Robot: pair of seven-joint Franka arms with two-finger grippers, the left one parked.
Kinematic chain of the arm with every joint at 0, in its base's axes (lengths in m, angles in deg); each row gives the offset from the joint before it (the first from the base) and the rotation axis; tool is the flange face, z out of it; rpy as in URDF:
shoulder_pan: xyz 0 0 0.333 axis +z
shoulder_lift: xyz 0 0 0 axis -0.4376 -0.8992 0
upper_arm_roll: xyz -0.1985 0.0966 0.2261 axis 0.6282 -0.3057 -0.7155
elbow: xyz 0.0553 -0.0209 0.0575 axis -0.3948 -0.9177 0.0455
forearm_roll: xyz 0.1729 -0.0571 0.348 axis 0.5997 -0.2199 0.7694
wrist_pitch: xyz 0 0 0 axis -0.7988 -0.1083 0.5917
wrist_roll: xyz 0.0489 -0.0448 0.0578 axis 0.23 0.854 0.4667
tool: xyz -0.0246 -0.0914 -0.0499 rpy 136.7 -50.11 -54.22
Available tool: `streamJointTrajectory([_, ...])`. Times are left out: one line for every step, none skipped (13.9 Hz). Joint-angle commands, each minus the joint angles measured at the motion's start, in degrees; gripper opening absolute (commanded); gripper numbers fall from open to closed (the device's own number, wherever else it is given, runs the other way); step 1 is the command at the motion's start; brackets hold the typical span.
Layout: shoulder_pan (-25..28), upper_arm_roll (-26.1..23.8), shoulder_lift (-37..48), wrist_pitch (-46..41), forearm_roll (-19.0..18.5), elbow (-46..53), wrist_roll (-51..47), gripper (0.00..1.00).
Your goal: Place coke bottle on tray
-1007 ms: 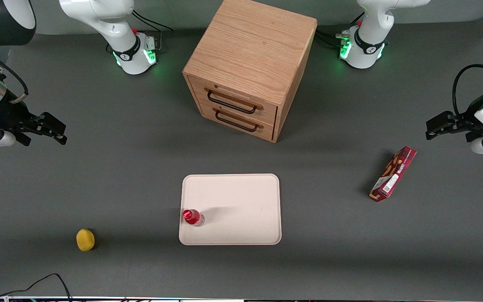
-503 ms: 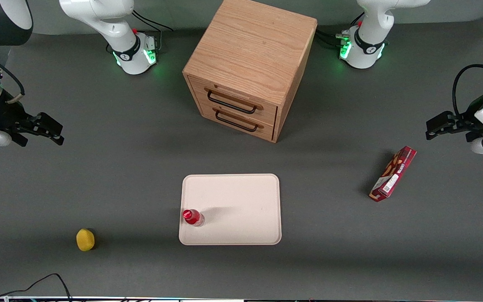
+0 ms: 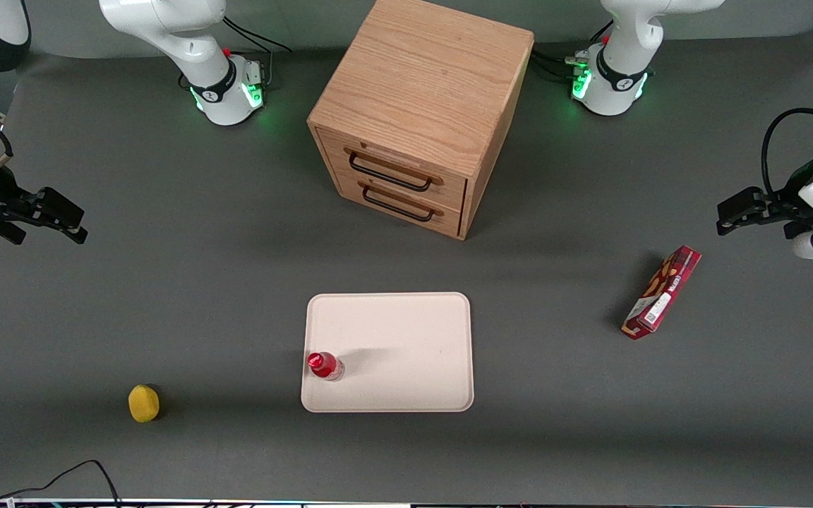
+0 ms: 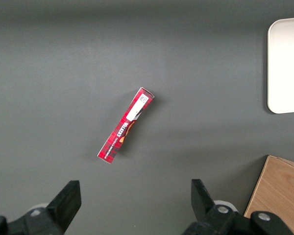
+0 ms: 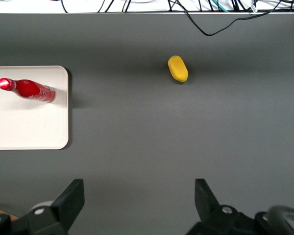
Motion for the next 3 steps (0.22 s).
streamJointTrajectory([0.7,0.73,-2.18,-1.67,0.53,2.82,0.69,1.0])
streamJointTrajectory([0.79,0.73,-2.18,-1.75,0.53,2.9,0.78,1.0])
streamJointTrajectory([0.7,0.73,-2.27,-1.75,0.53,2.99,0.95,1.0])
